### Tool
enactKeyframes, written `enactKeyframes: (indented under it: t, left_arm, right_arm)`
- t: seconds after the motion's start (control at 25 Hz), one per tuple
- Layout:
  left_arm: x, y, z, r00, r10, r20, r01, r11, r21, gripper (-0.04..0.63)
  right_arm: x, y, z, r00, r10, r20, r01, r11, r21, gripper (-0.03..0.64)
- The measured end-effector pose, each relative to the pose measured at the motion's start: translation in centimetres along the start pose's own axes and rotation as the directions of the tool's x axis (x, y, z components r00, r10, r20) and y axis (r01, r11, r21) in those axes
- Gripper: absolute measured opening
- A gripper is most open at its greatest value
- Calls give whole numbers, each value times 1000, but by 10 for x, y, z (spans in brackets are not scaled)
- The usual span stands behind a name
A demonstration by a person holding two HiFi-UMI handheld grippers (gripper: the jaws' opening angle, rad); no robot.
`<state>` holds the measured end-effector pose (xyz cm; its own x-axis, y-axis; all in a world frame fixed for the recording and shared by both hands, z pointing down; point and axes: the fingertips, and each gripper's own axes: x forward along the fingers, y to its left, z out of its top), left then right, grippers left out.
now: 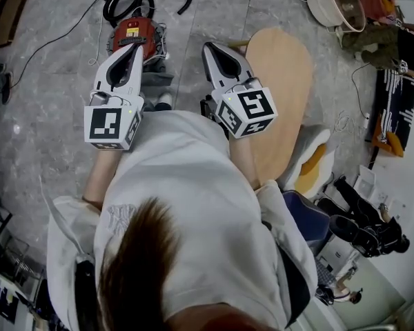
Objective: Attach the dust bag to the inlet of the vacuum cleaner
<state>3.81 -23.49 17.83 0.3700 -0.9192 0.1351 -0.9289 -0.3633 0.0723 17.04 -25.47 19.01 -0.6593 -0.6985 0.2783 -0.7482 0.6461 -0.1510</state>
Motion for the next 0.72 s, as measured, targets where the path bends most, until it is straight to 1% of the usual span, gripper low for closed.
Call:
enactKeyframes:
  t: [0.32, 0.48, 0.72]
  left_arm:
    - [-13, -10, 3, 1000, -14, 4, 14, 1000, 16, 17]
    - [-10, -4, -3, 1000, -23, -5, 23, 1000, 20, 17]
    - [-10, -9, -8, 999, -41, -27, 42, 999, 30, 18]
  right_arm:
    - [-12, 6, -1, 1000, 2, -5, -2, 1000, -11, 2]
    - [-3, 4, -7, 1000, 5, -19, -5, 1000, -12, 2]
    - [-10, -1, -13, 999, -8, -33, 8, 1000, 3, 2]
